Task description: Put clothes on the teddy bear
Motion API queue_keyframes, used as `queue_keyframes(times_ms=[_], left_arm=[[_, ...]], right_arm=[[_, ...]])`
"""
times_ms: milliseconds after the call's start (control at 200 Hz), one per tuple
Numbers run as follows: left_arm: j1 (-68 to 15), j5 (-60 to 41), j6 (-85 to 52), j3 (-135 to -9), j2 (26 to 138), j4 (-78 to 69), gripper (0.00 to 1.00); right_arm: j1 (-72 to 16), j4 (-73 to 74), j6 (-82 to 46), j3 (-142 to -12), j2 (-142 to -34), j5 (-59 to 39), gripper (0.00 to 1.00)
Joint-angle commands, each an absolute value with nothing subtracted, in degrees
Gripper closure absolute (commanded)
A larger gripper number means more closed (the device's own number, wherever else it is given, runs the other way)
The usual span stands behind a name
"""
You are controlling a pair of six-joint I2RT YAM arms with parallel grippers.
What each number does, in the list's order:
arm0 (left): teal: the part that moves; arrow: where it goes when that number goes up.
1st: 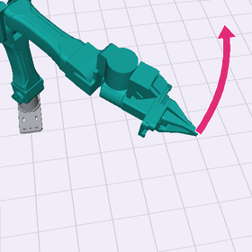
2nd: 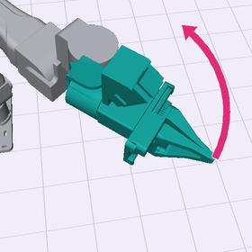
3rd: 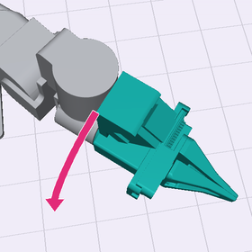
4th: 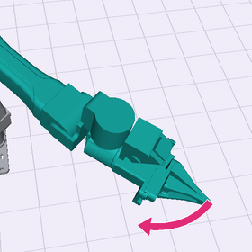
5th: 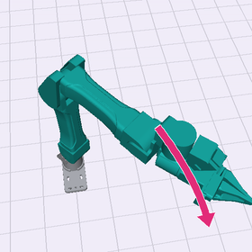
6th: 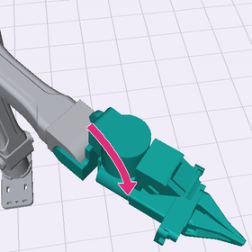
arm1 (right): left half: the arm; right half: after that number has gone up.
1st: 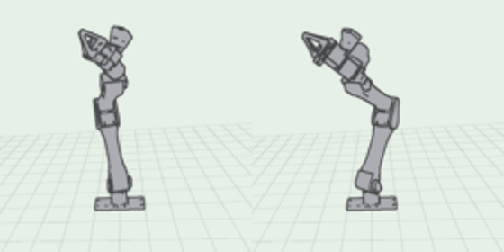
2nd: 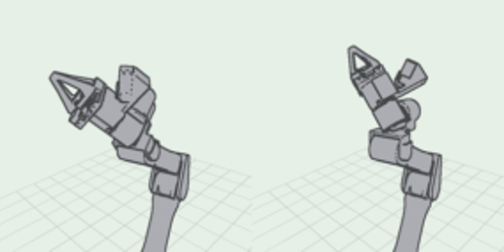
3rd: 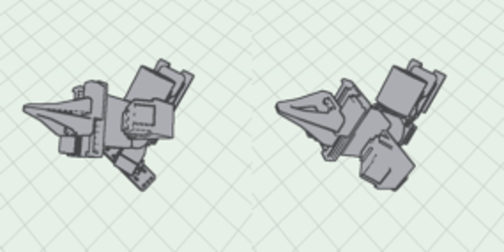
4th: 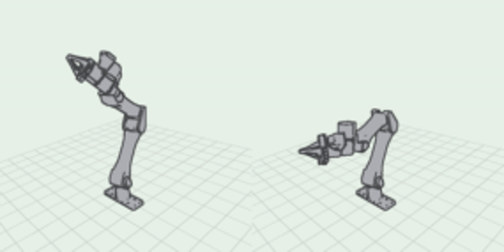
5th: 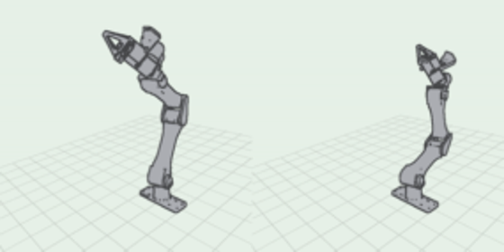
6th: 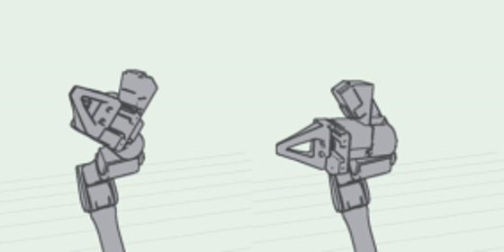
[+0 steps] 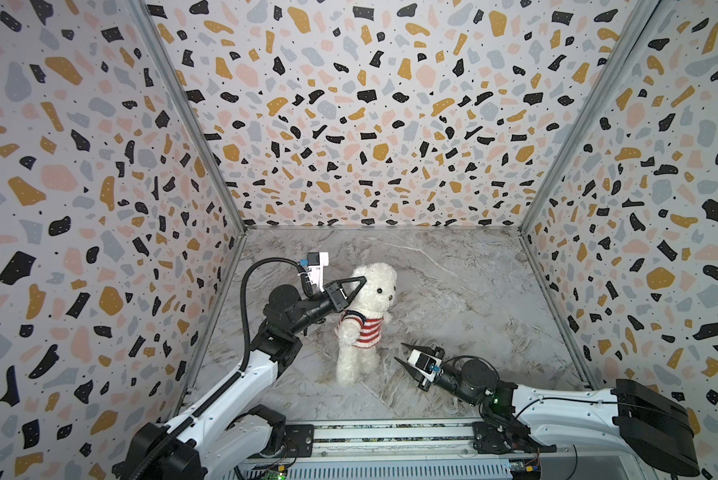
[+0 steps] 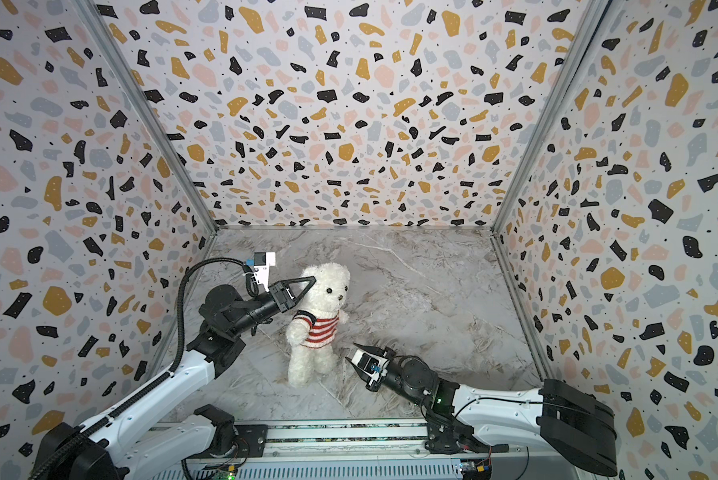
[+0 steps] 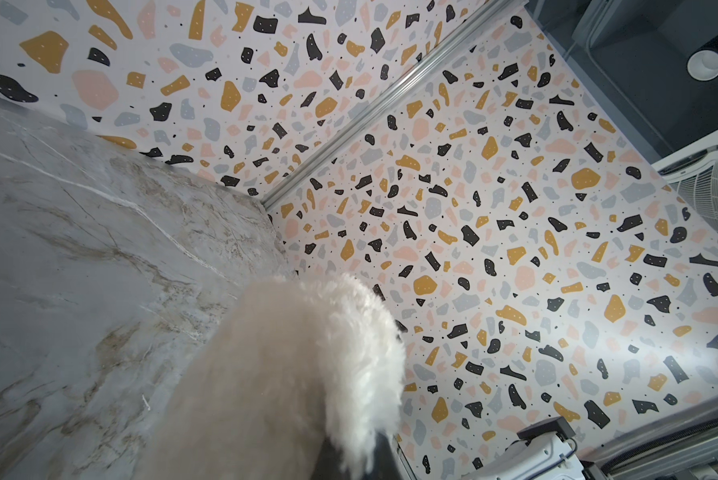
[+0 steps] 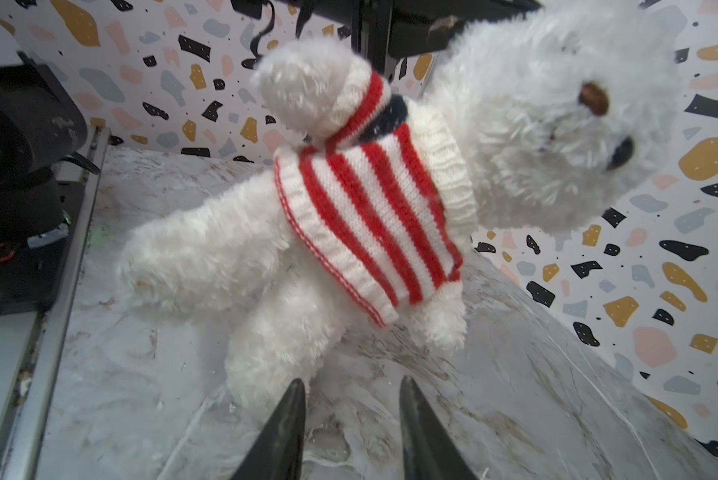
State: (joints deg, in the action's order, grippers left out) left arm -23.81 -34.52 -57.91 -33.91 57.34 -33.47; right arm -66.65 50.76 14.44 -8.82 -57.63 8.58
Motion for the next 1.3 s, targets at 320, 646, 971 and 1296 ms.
queue_keyframes(times_ms=[320, 646, 971, 1296], left_arm=[[-24.0, -38.0, -63.2, -35.7, 56.6, -41.4, 1.0], [-24.0, -37.2, -65.0, -35.2, 56.3, -43.6, 1.0], [-24.1, -36.8, -66.0, -35.4, 56.6, -45.1, 1.0], [-24.2, -35.7, -69.1, -34.6, 57.2, -49.2, 1.0]], right_arm=[[-61.9, 62.6, 15.2, -15.2, -68.5, 4.4, 0.56], [-60.9, 65.2, 15.6, -21.1, -76.9, 1.1, 0.61], [-60.7, 64.7, 17.1, -21.2, -78.7, 0.2, 0.61], [-60.4, 60.1, 18.6, -25.5, -78.6, 4.3, 0.69]])
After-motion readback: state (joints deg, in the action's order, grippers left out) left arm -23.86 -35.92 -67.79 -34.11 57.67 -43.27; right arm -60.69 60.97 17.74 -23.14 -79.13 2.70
